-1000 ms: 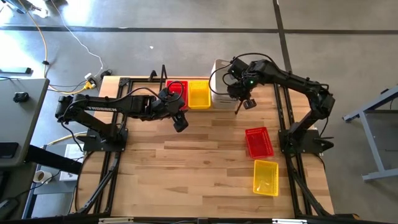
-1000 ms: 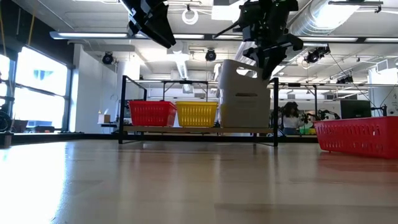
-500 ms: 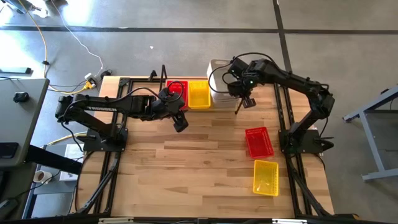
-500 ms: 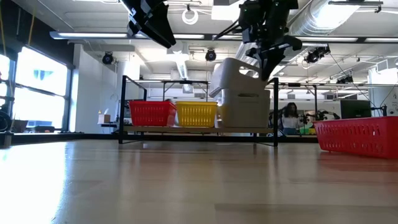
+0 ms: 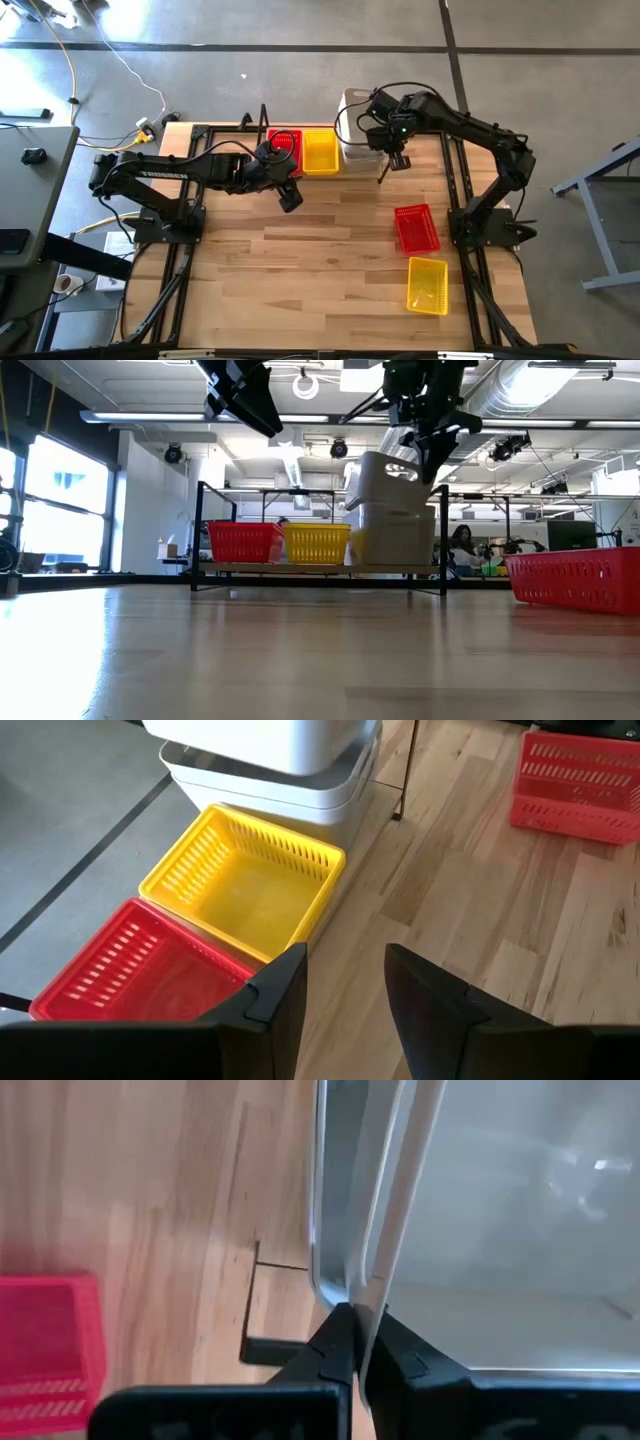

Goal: Stack baskets on shelf by color
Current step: Stack the gray bin on the gray bins on the shelf

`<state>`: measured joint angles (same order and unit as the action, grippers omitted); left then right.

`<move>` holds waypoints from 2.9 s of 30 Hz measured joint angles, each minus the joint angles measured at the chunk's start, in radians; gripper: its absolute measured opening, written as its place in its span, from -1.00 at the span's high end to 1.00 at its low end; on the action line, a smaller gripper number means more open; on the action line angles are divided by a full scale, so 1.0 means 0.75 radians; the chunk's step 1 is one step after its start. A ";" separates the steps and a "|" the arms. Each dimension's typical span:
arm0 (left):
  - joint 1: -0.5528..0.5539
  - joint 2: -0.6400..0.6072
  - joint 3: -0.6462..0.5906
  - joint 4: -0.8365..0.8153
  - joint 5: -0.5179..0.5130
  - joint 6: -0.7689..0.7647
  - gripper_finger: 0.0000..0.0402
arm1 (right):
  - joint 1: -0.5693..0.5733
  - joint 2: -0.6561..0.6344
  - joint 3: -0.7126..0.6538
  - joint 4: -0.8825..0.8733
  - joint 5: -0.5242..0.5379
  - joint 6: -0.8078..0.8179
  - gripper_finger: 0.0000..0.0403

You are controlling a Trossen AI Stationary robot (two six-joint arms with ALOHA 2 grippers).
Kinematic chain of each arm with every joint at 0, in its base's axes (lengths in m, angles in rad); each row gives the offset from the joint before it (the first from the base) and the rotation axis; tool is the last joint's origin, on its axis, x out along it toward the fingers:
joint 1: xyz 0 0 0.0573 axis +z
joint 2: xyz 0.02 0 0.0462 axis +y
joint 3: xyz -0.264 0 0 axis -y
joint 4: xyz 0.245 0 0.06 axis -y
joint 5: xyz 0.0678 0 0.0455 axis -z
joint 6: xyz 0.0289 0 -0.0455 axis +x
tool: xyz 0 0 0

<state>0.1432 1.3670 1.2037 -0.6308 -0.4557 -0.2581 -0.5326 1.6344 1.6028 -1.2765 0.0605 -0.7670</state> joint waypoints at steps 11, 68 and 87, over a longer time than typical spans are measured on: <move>0.001 0.000 0.000 0.000 0.000 0.000 0.37 | 0.063 0.053 0.000 -0.037 0.162 -0.030 1.00; 0.000 0.000 0.000 -0.001 0.000 0.000 0.37 | 0.110 0.168 0.158 -0.341 0.239 0.011 1.00; 0.000 0.000 0.000 -0.001 0.000 0.000 0.37 | 0.112 0.168 0.158 -0.312 0.178 0.173 0.89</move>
<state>0.1435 1.3670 1.2038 -0.6317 -0.4556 -0.2579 -0.4488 1.7603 1.7214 -1.5106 0.1937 -0.6373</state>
